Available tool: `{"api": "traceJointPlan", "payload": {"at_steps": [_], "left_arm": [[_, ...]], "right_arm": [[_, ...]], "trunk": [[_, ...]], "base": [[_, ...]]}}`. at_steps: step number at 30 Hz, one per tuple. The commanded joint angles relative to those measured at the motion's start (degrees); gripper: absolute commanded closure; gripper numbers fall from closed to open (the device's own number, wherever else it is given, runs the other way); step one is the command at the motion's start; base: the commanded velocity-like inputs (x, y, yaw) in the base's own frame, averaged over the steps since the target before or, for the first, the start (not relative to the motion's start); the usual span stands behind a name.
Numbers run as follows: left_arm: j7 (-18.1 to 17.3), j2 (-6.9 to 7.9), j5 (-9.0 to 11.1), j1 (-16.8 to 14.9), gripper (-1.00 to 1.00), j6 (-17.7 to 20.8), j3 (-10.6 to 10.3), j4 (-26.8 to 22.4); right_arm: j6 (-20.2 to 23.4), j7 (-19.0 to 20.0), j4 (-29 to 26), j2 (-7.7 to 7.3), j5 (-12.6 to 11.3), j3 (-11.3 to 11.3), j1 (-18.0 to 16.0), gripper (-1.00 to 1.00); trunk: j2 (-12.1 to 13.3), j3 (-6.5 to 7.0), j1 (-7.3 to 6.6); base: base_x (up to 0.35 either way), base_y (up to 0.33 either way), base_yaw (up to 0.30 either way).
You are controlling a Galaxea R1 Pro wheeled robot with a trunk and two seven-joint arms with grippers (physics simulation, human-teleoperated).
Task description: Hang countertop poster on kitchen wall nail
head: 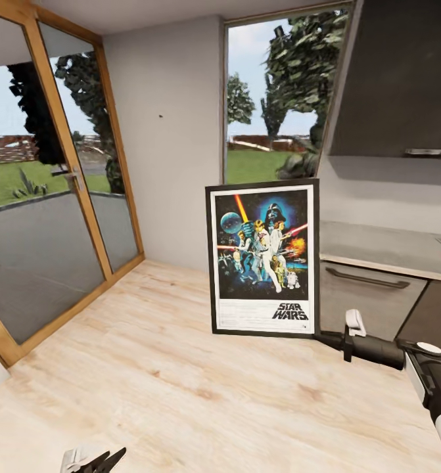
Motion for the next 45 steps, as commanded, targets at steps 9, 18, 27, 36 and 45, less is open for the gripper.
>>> {"api": "traceJointPlan", "payload": {"at_steps": [9, 18, 27, 36, 45], "left_arm": [[-0.1, 0.02, 0.54, -0.07, -1.0, -0.3, -0.52, 0.09], [-0.1, 0.02, 0.54, -0.07, -1.0, -0.3, -0.51, 0.09], [-0.1, 0.02, 0.54, -0.07, -1.0, -0.3, -0.53, 0.09], [-0.1, 0.02, 0.54, -0.07, -1.0, -0.3, -0.53, 0.03], [-0.1, 0.02, 0.54, -0.07, -1.0, -0.3, -0.53, 0.04]], "right_arm": [[0.61, 0.22, -0.03, -0.03, -0.04, -0.1, -0.05, 1.0], [0.61, 0.22, -0.03, -0.04, -0.04, -0.16, -0.05, 1.0], [0.61, 0.18, -0.03, -0.03, -0.04, -0.17, -0.05, 1.0], [0.61, 0.14, -0.03, 0.0, -0.04, -0.11, -0.05, 1.0], [0.61, 0.13, -0.03, 0.0, -0.04, -0.11, -0.05, 1.0]], "trunk": [[-0.13, -0.13, 0.06], [-0.13, -0.13, 0.06], [-0.13, -0.13, 0.06], [-0.13, -0.13, 0.06], [-0.13, -0.13, 0.06]], "base": [[0.263, 0.235, 0.066], [0.267, 0.235, 0.003], [0.267, 0.245, 0.0], [0.267, 0.254, 0.0], [0.267, 0.254, 0.0]]}}
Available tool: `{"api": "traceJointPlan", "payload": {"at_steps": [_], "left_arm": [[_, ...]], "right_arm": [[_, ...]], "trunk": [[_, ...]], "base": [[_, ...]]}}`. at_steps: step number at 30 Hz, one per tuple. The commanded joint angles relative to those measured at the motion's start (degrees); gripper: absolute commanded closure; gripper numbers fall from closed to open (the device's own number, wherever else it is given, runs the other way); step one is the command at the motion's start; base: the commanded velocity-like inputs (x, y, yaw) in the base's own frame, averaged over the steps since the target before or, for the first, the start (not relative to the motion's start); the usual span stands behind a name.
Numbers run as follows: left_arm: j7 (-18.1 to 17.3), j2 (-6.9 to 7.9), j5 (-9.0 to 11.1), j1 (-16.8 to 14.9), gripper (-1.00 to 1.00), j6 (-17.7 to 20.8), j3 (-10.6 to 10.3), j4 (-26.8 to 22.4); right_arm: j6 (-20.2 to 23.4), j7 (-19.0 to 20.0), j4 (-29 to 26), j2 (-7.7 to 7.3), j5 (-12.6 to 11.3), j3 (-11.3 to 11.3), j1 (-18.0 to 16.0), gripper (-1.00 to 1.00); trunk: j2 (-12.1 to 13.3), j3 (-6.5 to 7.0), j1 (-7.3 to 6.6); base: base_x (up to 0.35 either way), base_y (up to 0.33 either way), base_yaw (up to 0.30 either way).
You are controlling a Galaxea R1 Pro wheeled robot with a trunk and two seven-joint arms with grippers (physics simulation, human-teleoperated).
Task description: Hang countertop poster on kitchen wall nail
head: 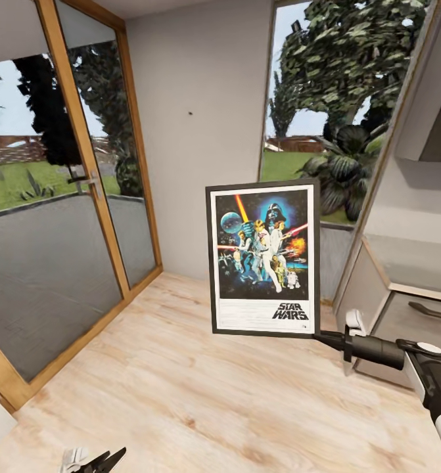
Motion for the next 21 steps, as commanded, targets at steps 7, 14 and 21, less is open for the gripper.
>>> {"api": "traceJointPlan", "payload": {"at_steps": [7, 14, 21], "left_arm": [[-0.1, 0.02, 0.54, -0.06, -1.0, -0.3, -0.48, 0.05], [-0.1, 0.0, 0.54, -0.06, -1.0, -0.3, -0.48, 0.05], [-0.1, 0.02, 0.54, -0.06, -1.0, -0.3, -0.48, 0.04]], "right_arm": [[0.61, 0.22, -0.02, 0.01, -0.04, -0.12, -0.06, 1.0], [0.61, 0.22, -0.02, -0.02, -0.04, -0.12, -0.06, 1.0], [0.61, 0.22, -0.02, -0.03, -0.04, -0.13, -0.06, 1.0]], "trunk": [[-0.13, -0.13, 0.06], [-0.13, -0.13, 0.06], [-0.13, -0.13, 0.06]], "base": [[0.267, 0.254, 0.0], [0.268, 0.251, 0.0], [0.278, 0.236, 0.0]]}}
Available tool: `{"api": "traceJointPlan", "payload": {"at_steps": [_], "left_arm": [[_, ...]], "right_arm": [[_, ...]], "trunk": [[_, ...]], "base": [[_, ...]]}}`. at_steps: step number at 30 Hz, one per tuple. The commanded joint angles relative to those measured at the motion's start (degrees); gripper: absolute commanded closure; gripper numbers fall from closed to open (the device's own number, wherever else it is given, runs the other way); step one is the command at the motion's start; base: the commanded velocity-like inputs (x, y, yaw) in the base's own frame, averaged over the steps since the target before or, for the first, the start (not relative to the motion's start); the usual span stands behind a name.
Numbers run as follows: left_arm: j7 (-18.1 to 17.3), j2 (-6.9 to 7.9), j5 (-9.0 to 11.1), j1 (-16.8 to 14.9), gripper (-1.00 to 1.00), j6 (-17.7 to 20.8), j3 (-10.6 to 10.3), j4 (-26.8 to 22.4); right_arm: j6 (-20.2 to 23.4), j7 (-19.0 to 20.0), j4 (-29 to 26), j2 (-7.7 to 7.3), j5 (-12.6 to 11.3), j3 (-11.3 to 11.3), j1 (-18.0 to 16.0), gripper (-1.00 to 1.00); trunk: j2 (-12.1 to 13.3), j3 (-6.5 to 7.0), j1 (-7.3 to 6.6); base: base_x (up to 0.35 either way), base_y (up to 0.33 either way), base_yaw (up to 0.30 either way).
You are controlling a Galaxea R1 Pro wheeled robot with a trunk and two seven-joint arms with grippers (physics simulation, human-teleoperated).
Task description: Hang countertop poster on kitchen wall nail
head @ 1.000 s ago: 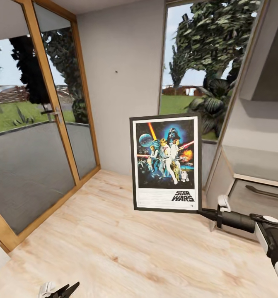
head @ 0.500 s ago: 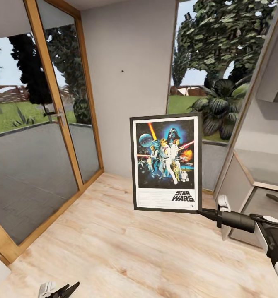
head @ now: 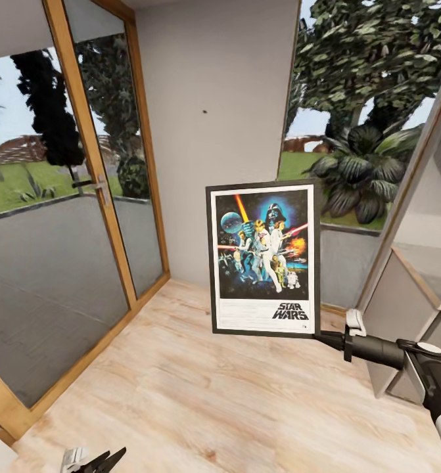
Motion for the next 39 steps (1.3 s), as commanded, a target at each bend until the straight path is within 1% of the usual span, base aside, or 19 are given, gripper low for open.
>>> {"api": "traceJointPlan", "payload": {"at_steps": [1, 6, 26, 27, 30, 39], "left_arm": [[-0.11, 0.0, 0.55, -0.06, -1.0, -0.3, -0.49, 0.08], [-0.11, 0.0, 0.55, -0.06, -1.0, -0.3, -0.49, 0.08], [-0.11, -0.01, 0.55, -0.06, -1.0, -0.3, -0.49, 0.08], [-0.44, -0.34, 0.47, 0.28, -1.0, -0.63, -0.39, 0.35], [-1.21, -0.37, 0.43, 0.89, -1.0, -0.78, -0.47, 0.33], [-1.21, -0.37, 0.43, 0.89, -1.0, -0.78, -0.47, 0.33]], "right_arm": [[0.61, 0.22, -0.02, 0.02, -0.04, -0.07, -0.06, 1.0], [0.61, 0.22, -0.02, 0.01, -0.04, -0.07, -0.06, 1.0], [0.61, 0.22, -0.01, 0.04, -0.04, 0.01, -0.06, 1.0], [0.94, -0.09, -0.34, 0.37, -0.37, -0.32, -0.39, 1.0], [1.88, -1.08, -1.29, 1.21, -0.56, -0.74, -1.11, 1.0], [4.69, -4.01, -3.67, 1.21, -0.56, -0.74, -1.11, 1.0]], "trunk": [[-0.12, -0.13, 0.07], [-0.12, -0.13, 0.07], [-0.12, -0.13, 0.07], [-0.12, -0.13, 0.07], [-0.12, -0.13, 0.07], [-0.12, -0.13, 0.07]], "base": [[0.297, 0.199, 0.0], [0.322, 0.101, 0.0], [0.339, 0.023, 0.0], [0.0, 0.0, 0.0], [0.0, 0.0, 0.0], [0.0, 0.0, 0.0]]}}
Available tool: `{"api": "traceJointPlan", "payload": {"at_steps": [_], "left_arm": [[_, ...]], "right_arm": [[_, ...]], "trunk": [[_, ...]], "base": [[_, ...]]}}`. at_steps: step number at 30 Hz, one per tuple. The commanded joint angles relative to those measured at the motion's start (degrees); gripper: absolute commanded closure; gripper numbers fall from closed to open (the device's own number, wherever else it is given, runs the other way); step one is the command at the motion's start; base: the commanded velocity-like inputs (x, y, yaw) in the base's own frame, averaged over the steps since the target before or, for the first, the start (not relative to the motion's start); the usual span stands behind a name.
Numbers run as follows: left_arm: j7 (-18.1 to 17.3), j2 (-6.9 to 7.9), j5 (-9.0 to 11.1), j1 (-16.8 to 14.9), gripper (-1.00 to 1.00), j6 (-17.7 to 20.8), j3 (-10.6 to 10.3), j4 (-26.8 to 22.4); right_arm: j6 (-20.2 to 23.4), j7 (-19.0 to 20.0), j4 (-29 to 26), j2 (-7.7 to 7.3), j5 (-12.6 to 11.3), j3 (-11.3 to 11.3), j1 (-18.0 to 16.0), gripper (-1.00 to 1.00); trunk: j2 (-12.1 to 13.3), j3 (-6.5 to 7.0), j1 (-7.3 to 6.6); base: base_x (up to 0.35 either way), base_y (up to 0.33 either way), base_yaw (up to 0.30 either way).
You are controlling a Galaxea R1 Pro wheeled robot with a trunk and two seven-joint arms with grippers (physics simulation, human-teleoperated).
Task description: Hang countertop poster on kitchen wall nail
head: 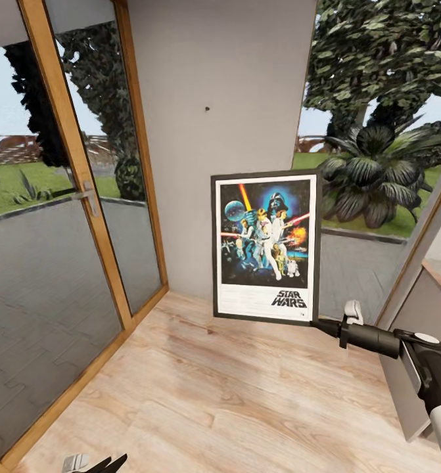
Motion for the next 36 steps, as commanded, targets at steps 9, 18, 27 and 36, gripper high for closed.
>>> {"api": "traceJointPlan", "payload": {"at_steps": [9, 18, 27, 36], "left_arm": [[0.1, -0.31, 0.52, 0.28, -1.0, -0.63, -0.72, 0.0], [0.15, -1.04, 0.34, 3.21, -1.0, -3.3, -1.48, -0.68], [0.1, -1.08, 0.23, 7.42, -1.0, -3.39, -8.52, -2.68], [0.19, -0.71, 0.23, 7.43, -1.0, -3.32, -11.03, -2.82]], "right_arm": [[3.47, -2.7, -0.33, 0.05, -0.16, 0.02, -0.39, 1.0], [6.3, -5.6, -2.45, 0.23, -0.05, 0.24, -0.41, 1.0], [15.14, -56.11, -7.95, 0.24, -0.25, 0.18, -0.41, 1.0], [8.42, -42.41, -8.94, 0.9, -0.36, 0.16, -0.41, 1.0]], "trunk": [[-0.13, -0.13, 0.04], [-0.13, -0.13, 0.04], [-0.13, -0.13, 0.04], [-0.13, -0.13, 0.04]], "base": [[0.0, 0.0, 0.0], [0.0, 0.0, 0.0], [0.0, 0.0, 0.0], [0.0, 0.0, 0.0]]}}
